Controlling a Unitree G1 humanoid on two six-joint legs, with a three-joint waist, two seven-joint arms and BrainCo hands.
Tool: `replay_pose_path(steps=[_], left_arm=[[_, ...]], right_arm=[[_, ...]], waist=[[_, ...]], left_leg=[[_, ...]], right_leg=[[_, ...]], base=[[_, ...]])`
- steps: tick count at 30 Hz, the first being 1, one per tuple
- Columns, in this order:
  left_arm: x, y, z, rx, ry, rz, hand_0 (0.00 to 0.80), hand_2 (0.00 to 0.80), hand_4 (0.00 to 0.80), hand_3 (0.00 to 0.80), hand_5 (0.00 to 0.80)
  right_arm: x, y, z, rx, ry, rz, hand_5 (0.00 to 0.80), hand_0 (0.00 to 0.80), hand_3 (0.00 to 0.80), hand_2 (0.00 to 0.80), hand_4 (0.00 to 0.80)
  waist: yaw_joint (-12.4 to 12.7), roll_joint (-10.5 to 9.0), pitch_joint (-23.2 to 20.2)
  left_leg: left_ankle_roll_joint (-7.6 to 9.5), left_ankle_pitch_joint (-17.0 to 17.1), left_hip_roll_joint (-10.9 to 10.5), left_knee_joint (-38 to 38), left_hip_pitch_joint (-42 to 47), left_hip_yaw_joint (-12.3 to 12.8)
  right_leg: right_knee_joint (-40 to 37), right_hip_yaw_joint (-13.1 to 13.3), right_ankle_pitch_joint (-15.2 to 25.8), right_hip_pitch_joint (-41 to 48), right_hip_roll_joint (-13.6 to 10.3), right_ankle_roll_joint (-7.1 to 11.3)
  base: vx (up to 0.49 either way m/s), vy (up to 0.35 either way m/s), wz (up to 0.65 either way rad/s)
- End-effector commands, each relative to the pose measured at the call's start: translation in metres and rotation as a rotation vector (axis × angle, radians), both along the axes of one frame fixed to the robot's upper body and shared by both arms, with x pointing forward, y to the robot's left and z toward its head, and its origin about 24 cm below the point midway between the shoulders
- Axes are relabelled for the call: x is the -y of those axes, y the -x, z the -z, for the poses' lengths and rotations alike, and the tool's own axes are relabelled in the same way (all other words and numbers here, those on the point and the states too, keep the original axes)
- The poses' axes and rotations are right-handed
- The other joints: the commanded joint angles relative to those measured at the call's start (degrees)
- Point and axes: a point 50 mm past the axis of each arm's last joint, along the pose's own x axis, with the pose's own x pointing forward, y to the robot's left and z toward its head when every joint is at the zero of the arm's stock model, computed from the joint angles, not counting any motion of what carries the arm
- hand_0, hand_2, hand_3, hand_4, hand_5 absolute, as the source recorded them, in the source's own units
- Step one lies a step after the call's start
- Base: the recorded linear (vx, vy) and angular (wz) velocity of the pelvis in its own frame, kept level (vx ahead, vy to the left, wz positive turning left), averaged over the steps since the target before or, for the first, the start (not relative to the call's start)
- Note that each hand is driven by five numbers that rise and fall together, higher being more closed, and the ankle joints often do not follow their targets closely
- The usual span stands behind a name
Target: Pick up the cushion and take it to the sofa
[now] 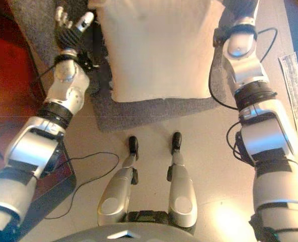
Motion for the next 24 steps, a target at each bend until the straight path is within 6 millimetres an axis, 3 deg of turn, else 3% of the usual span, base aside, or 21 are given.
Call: replay_pose_path(steps=[1,8,11,13,16,18,21,24], left_arm=[[-0.031,0.010,-0.002,0.060,-0.020,-0.054,0.000,0.000,0.000,0.000,0.000],[-0.069,0.028,0.016,0.057,0.017,-0.148,0.000,0.000,0.000,0.000,0.000],[-0.083,0.041,0.032,0.052,0.026,-0.181,0.000,0.000,0.000,0.000,0.000],[-0.094,0.053,0.057,0.002,0.045,-0.198,0.000,0.000,0.000,0.000,0.000],[-0.102,0.076,0.111,-0.148,0.065,-0.203,0.000,0.000,0.000,0.000,0.000],[-0.100,0.097,0.153,-0.281,0.060,-0.203,0.000,0.000,0.000,0.000,0.000],[-0.094,0.138,0.218,-0.504,0.126,-0.191,0.000,0.000,0.000,0.000,0.000],[-0.088,0.179,0.267,-0.716,0.181,-0.210,0.000,0.000,0.000,0.000,0.000]], right_arm=[[0.016,0.014,-0.019,0.115,0.053,-0.001,0.000,0.000,0.000,0.000,0.000],[0.043,0.024,-0.008,0.125,0.034,0.055,0.000,0.000,0.000,0.000,0.000],[0.056,0.035,0.013,0.118,0.007,0.067,0.000,0.000,0.000,0.000,0.000],[0.062,0.043,0.039,0.071,-0.005,0.061,0.000,0.000,0.000,0.000,0.000],[0.073,0.058,0.094,-0.067,-0.029,0.074,0.000,0.000,0.000,0.000,0.000],[0.078,0.073,0.144,-0.196,-0.069,0.075,0.000,0.000,0.000,0.000,0.000],[0.096,0.110,0.221,-0.414,-0.184,0.130,0.000,0.000,0.000,0.000,0.000],[0.105,0.148,0.284,-0.630,-0.294,0.207,0.000,0.000,0.000,0.000,0.000]], waist=[[1.3,-0.55,-4.3],[2.3,-0.34,-7.4],[2.6,-0.71,-8.9],[2.5,-0.84,-9.9],[2.3,-1.16,-11.2],[2.1,-1.30,-12.2],[2.0,-1.46,-13.9],[2.0,-1.78,-15.9]], left_leg=[[-0.80,-8.3,-1.4,7.0,-2.3,0.2],[-0.85,-9.0,-1.7,6.6,0.7,0.2],[-0.80,-9.5,-1.5,6.0,2.3,0.0],[-0.78,-9.7,-1.4,5.5,3.8,-0.2],[-0.62,-9.8,-1.1,4.7,6.3,-0.4],[-0.44,-9.8,-0.9,4.0,8.3,-0.4],[-0.07,-9.3,-0.5,2.8,11.6,-0.6],[0.23,-8.9,-0.4,1.5,14.6,-0.8]], right_leg=[[9.0,-0.6,-8.6,-3.3,-5.8,4.83],[8.3,-2.0,-9.7,0.4,-6.5,4.71],[7.8,-2.7,-10.2,2.2,-6.3,4.53],[7.3,-3.0,-10.5,3.9,-5.8,4.34],[6.3,-3.5,-10.7,7.1,-5.2,4.13],[5.4,-3.8,-10.7,9.5,-4.7,3.96],[4.1,-4.4,-10.5,13.4,-4.0,3.69],[3.3,-4.6,-10.1,16.4,-3.5,3.58]], base=[[0.060,0.051,0.04],[0.056,0.045,0.06],[0.060,-0.005,0.13],[0.061,-0.016,0.09],[0.044,-0.014,0.09],[0.055,-0.024,0.13],[0.065,-0.034,0.11],[0.083,-0.033,0.04]])
